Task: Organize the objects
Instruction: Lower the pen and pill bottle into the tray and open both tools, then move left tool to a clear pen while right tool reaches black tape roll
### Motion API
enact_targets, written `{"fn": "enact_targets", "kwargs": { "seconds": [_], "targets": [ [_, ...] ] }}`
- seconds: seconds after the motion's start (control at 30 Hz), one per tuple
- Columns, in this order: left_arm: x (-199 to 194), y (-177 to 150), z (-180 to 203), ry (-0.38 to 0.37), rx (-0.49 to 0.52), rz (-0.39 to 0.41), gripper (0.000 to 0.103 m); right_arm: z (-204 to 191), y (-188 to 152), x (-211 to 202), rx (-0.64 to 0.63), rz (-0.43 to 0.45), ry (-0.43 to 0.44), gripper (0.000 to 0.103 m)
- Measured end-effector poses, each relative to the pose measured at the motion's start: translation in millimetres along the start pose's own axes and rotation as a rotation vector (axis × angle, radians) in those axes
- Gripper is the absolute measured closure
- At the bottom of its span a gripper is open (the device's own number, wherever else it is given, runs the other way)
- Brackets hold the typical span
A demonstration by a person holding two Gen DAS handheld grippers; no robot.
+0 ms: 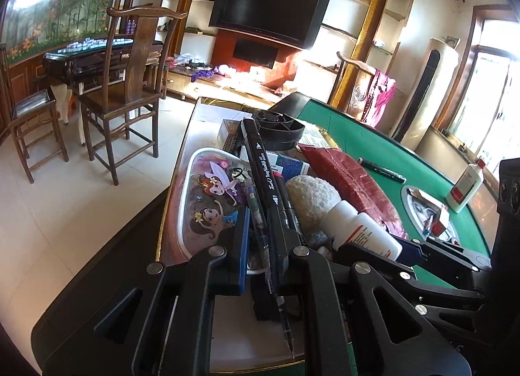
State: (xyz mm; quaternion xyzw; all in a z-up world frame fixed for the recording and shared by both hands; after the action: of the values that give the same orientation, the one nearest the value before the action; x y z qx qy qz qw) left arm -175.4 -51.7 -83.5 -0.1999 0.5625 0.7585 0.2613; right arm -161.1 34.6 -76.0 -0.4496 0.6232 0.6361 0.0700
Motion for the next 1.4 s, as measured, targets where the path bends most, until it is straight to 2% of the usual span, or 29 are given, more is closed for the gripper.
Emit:
{"fn": "enact_targets", "kwargs": {
  "seconds": [0.03,0.07,0.13,0.33,0.47,0.67,0.8,0.9,1.03,1.07,1.1,1.2,1.27,1.33,1.4],
  "targets": [
    [-1,1,-1,-0.003,-0.009,0.001,0.085,1,0,-2,-0.004,0.002,0.001,0.067],
    [-3,1,0,-0.007,-0.015,0.002,0.073,0,1,-4,-0.009,0.004,0.001,0.066],
    [-7,3,1,-0.005,-0.015,0.016,0.065,2,2,-11,-0.01,0.025,-0.003,0.064],
    [-17,6,13,-0.016,-0.003,0.022,0.065,10,3,-34,0.026,0.064,0.027,0.063],
    [-24,8,27,-0.036,0.002,0.019,0.065,29,0,-71,0.04,0.124,0.016,0.063],
    [-24,10,89,-0.174,0.054,-0.055,0.066,117,-19,-144,0.116,0.198,-0.117,0.062],
    [-3,9,160,-0.29,0.101,-0.192,0.066,188,-44,-185,0.191,0.21,-0.222,0.06],
    [26,4,206,-0.275,0.124,-0.304,0.066,226,-61,-206,0.256,0.211,-0.262,0.059],
    [82,-4,245,-0.186,0.168,-0.424,0.066,253,-73,-224,0.341,0.227,-0.239,0.059],
    [98,-8,248,-0.151,0.174,-0.464,0.073,258,-74,-228,0.354,0.23,-0.231,0.059],
    [110,-12,250,-0.129,0.168,-0.484,0.075,261,-75,-231,0.363,0.237,-0.221,0.059],
    [139,-14,246,-0.001,0.198,-0.5,0.075,266,-77,-238,0.37,0.251,-0.218,0.059],
    [153,-19,246,0.004,0.175,-0.53,0.075,270,-81,-243,0.38,0.256,-0.209,0.059],
    [163,-23,244,0.027,0.178,-0.54,0.081,275,-84,-246,0.392,0.259,-0.207,0.059],
    [173,-25,242,0.055,0.19,-0.55,0.082,279,-87,-249,0.406,0.266,-0.207,0.059]
  ]
}}
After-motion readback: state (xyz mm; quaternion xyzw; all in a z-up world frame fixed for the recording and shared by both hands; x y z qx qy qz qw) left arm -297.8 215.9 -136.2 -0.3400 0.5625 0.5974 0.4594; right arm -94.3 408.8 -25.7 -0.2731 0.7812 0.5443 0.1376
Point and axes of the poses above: each gripper's, at about its wrist camera, not at the fingertips, and x roughly the way its jaws point, z to its right, y to its top, the point moved 8 cm from there along x, roughly the way its jaws point, and after that the axes turned 2 degrees about -z, right-handed, at the moved point
